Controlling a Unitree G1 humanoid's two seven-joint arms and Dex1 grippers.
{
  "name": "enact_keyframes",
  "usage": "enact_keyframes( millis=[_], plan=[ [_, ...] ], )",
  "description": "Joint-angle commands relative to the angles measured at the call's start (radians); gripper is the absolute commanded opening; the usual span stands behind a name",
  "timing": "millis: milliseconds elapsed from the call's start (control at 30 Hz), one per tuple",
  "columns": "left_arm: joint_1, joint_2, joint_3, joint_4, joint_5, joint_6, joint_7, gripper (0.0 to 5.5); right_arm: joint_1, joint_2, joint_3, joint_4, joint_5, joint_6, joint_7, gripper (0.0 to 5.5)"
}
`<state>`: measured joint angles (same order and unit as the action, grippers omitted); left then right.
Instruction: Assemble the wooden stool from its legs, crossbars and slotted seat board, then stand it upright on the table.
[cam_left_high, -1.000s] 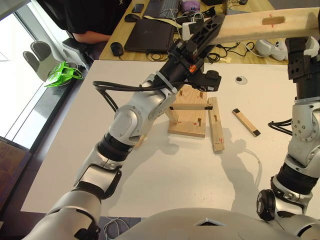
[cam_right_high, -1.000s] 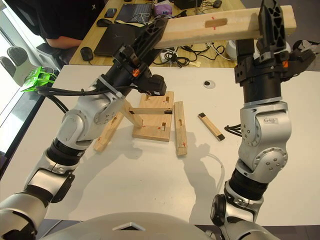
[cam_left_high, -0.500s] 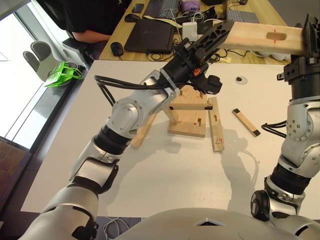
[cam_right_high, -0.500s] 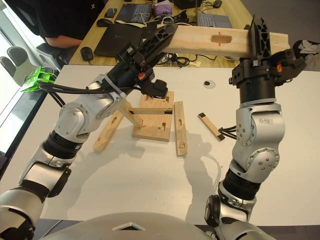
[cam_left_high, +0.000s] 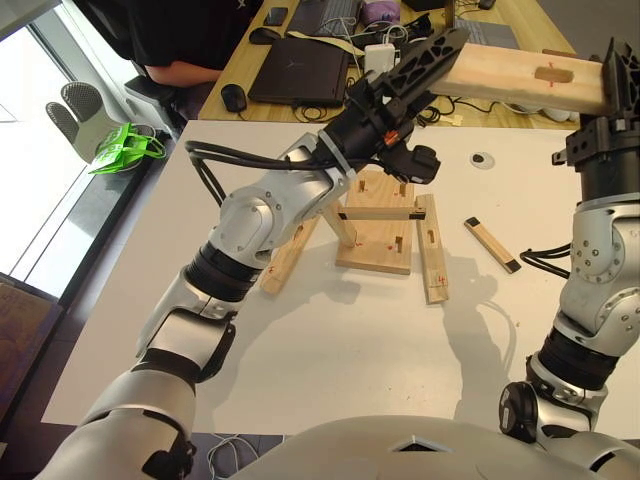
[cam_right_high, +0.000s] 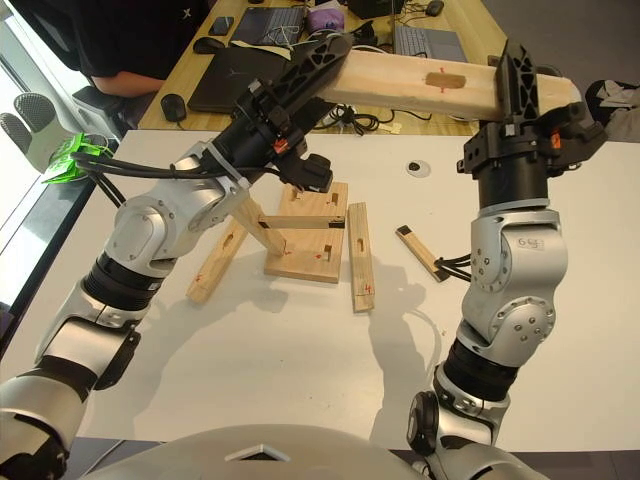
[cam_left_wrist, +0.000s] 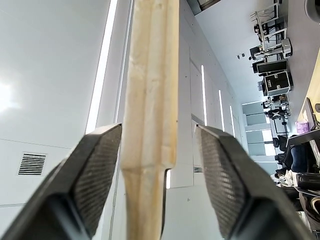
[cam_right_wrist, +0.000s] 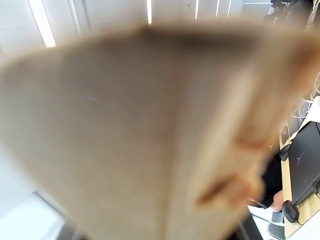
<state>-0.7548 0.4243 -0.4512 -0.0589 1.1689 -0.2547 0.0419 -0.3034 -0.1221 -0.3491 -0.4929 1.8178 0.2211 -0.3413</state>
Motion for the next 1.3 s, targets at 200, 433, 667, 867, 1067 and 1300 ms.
enact_keyframes(
  millis=[200,433,667,867,1067,1300],
  plan=[
    [0.008,0.031,0.015,-0.009,-0.003,0.003,-0.041,3.55,-0.034,-0.044,-0.069,0.062,-0.023,-0.002,0.014,1.00],
    [0.049,0.029,0.189,-0.068,-0.216,0.114,-0.169,3.55,-0.056,-0.209,-0.177,0.208,-0.087,0.048,0.085,1.00],
    [0.025,-0.167,0.580,-0.263,-0.674,0.617,-0.283,3.55,0.186,-0.244,-0.187,0.198,-0.231,0.148,0.042,1.00],
    [0.161,-0.380,0.731,-0.361,-0.868,1.032,-0.234,3.55,0.346,-0.087,-0.051,0.044,-0.326,0.153,-0.028,1.00],
    [0.237,-0.573,0.709,-0.463,-0.977,1.255,-0.145,3.55,0.423,-0.064,0.038,-0.026,-0.448,0.191,-0.059,1.00],
    [0.242,-0.615,0.679,-0.483,-1.036,1.306,-0.071,3.55,0.469,-0.093,0.130,-0.099,-0.585,0.243,0.006,1.00]
  ],
)
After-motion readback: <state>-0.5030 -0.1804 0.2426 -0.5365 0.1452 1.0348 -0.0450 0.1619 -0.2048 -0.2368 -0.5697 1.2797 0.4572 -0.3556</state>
